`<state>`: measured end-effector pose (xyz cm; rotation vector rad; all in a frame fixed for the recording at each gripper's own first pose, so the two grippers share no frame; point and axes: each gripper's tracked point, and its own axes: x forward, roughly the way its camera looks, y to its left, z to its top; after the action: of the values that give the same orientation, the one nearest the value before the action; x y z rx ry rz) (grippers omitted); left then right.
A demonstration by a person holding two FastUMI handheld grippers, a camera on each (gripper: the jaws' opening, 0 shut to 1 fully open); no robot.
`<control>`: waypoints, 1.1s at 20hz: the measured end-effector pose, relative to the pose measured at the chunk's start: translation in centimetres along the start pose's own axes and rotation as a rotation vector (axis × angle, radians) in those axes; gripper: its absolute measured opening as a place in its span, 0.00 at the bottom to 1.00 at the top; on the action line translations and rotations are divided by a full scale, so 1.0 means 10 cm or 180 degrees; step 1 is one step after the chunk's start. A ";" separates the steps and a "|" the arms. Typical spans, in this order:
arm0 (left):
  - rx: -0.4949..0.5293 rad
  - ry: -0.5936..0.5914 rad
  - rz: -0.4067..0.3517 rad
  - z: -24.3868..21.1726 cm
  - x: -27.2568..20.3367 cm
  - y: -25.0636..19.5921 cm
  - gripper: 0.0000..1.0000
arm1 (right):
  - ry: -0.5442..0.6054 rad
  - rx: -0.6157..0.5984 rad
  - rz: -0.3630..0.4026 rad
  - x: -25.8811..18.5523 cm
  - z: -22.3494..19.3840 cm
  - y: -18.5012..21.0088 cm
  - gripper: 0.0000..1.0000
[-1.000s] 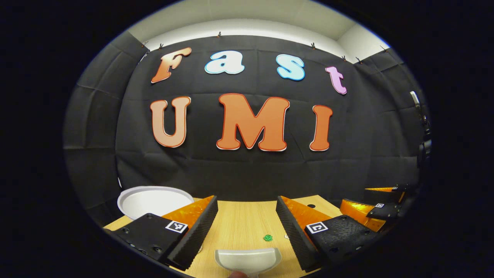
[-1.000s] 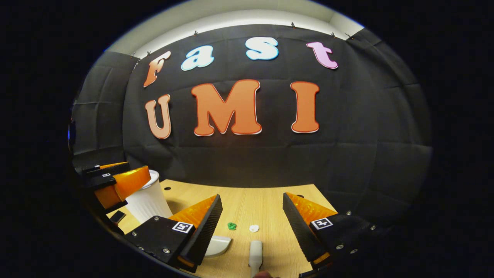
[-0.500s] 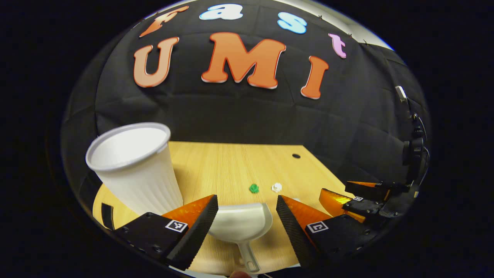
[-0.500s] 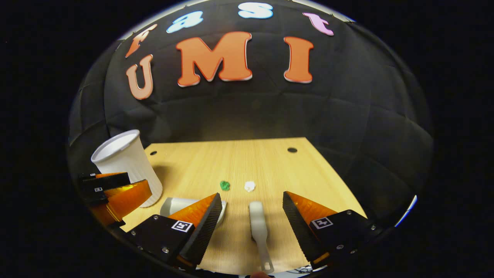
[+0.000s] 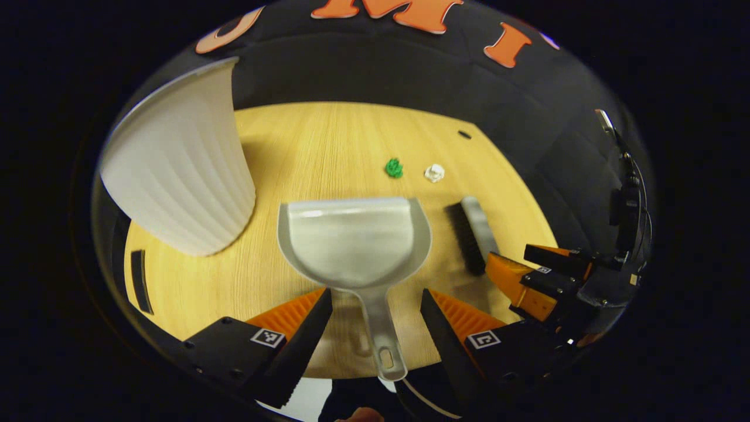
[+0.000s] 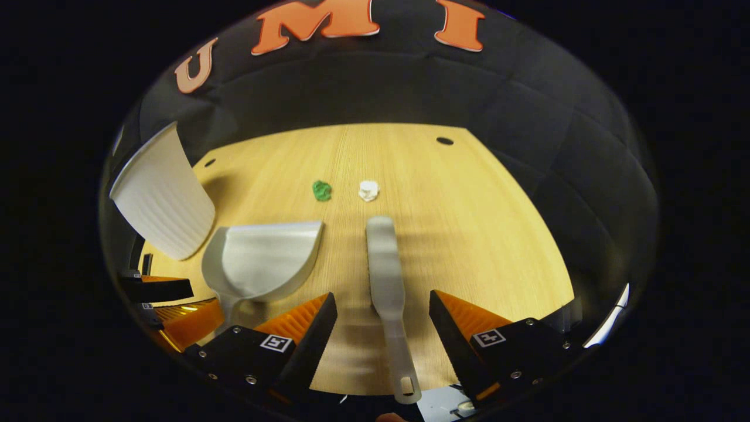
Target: Pick up the small broom and dustpan from the desktop, sweep the trash into the dustpan with the broom, and then empty the trash into the garbage bin.
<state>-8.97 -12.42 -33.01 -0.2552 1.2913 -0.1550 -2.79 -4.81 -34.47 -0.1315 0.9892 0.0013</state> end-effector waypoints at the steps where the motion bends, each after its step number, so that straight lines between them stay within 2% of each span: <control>1: -0.0100 0.0138 0.0051 -0.02 0.01 0.01 0.98 | 0.0092 -0.0058 0.0024 0.09 -0.03 -0.04 0.96; 4: -0.0253 0.0432 0.0280 -0.12 0.05 0.08 0.98 | 0.0358 -0.0153 0.0158 0.24 -0.06 -0.04 0.96; 8: -0.0285 0.0714 0.0392 -0.19 0.13 0.07 0.98 | 0.0514 -0.0241 0.0159 0.40 -0.03 -0.08 0.96; 13: -0.0227 0.0968 0.0340 -0.17 0.38 0.03 0.96 | 0.0655 -0.0207 0.0021 0.54 -0.05 -0.11 0.95; 16: -0.0197 0.1106 0.0383 -0.18 0.42 0.09 0.83 | 0.0779 -0.0205 -0.0102 0.60 -0.12 -0.16 0.86; 17: -0.0173 0.1143 0.0411 -0.18 0.40 0.13 0.79 | 0.0805 -0.0235 -0.0116 0.61 -0.14 -0.16 0.78; 18: -0.0139 0.1177 0.0402 -0.18 0.41 0.13 0.67 | 0.0850 -0.0251 -0.0064 0.62 -0.18 -0.11 0.64; 19: -0.0098 0.1190 0.0385 -0.19 0.43 0.11 0.62 | 0.0883 -0.0266 -0.0039 0.62 -0.18 -0.07 0.60; 20: -0.0073 0.1222 0.0399 -0.19 0.41 0.10 0.51 | 0.0919 -0.0287 -0.0043 0.63 -0.21 -0.08 0.52; 21: -0.0077 0.1241 0.0395 -0.20 0.41 0.09 0.46 | 0.0979 -0.0312 -0.0026 0.60 -0.22 -0.08 0.47; 22: -0.0095 0.1274 0.0398 -0.21 0.41 0.09 0.42 | 0.1045 -0.0304 -0.0008 0.56 -0.26 -0.09 0.56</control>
<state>-9.87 -12.82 -37.57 -0.1726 1.7036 -0.0817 -1.83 -6.34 -40.45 -0.2254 1.3174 0.0254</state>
